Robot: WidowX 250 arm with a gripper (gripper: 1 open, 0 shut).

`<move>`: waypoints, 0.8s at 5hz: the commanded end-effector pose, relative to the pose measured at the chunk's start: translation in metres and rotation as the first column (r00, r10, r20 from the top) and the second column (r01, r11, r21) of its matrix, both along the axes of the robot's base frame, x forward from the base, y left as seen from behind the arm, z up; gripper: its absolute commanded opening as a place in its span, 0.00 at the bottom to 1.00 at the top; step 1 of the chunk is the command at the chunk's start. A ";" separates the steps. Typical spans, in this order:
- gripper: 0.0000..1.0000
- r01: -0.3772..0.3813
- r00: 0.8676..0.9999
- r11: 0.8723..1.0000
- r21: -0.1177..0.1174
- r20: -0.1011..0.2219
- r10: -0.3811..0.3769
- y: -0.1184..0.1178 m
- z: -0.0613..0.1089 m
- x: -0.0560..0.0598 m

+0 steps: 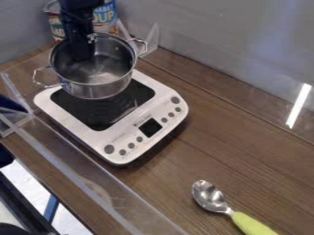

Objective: Put silver pot on the white and black stove top

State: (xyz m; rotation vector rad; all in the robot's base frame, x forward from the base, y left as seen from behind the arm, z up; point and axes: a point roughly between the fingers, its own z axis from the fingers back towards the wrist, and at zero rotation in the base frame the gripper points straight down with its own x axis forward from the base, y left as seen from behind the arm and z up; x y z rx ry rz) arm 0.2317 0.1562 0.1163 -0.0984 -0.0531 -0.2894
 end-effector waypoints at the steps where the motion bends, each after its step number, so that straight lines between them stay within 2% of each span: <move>1: 0.00 -0.019 0.998 0.999 0.038 0.064 0.017 0.008 0.020 0.003; 4: 0.00 -0.019 0.998 0.999 0.027 0.064 0.017 0.008 0.019 0.002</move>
